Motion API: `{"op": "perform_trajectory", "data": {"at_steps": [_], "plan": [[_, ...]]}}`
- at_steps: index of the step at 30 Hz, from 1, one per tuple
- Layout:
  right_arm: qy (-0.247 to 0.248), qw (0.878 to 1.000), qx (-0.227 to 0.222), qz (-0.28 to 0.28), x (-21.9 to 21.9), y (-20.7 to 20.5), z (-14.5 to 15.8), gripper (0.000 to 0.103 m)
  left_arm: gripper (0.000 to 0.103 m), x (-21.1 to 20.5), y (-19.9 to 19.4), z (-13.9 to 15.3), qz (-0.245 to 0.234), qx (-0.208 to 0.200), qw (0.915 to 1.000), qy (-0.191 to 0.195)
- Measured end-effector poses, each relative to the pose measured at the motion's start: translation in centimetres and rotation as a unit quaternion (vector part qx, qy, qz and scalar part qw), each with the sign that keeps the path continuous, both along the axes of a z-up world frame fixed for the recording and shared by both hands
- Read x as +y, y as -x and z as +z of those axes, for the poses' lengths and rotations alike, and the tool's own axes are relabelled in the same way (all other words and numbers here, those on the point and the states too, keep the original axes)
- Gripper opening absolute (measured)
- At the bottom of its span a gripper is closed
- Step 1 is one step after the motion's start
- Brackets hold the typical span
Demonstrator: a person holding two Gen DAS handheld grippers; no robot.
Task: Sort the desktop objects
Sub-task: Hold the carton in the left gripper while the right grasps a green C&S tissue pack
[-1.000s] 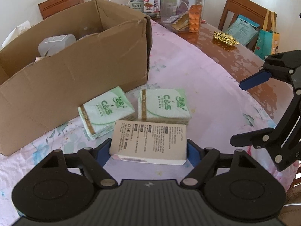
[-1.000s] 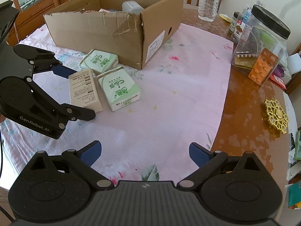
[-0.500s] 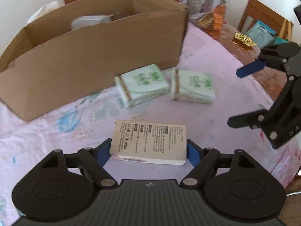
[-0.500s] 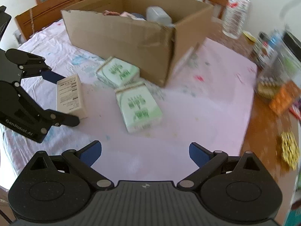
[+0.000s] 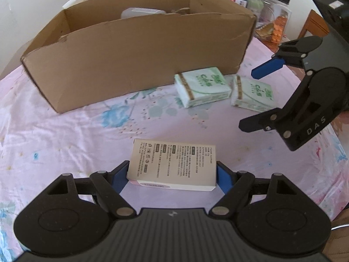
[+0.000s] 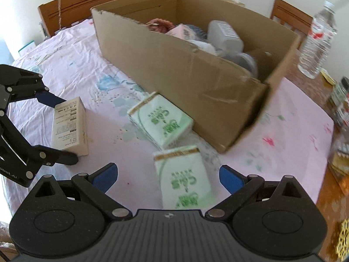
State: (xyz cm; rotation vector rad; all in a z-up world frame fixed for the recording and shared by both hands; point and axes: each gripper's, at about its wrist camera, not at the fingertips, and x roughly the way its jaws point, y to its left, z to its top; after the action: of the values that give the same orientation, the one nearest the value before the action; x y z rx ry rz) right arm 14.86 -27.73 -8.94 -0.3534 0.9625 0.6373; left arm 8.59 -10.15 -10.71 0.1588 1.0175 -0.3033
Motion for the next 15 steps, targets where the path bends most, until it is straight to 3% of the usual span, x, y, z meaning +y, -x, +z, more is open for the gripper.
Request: {"op": "perform_trajectory", "data": {"at_steps": [15], "plan": [[-0.009, 0.998, 0.011, 0.061, 3.3, 0.6, 0.3, 0.101, 0.080, 1.9, 0.6, 0.1, 0.031, -0.002, 0.9995, 0.005]]}}
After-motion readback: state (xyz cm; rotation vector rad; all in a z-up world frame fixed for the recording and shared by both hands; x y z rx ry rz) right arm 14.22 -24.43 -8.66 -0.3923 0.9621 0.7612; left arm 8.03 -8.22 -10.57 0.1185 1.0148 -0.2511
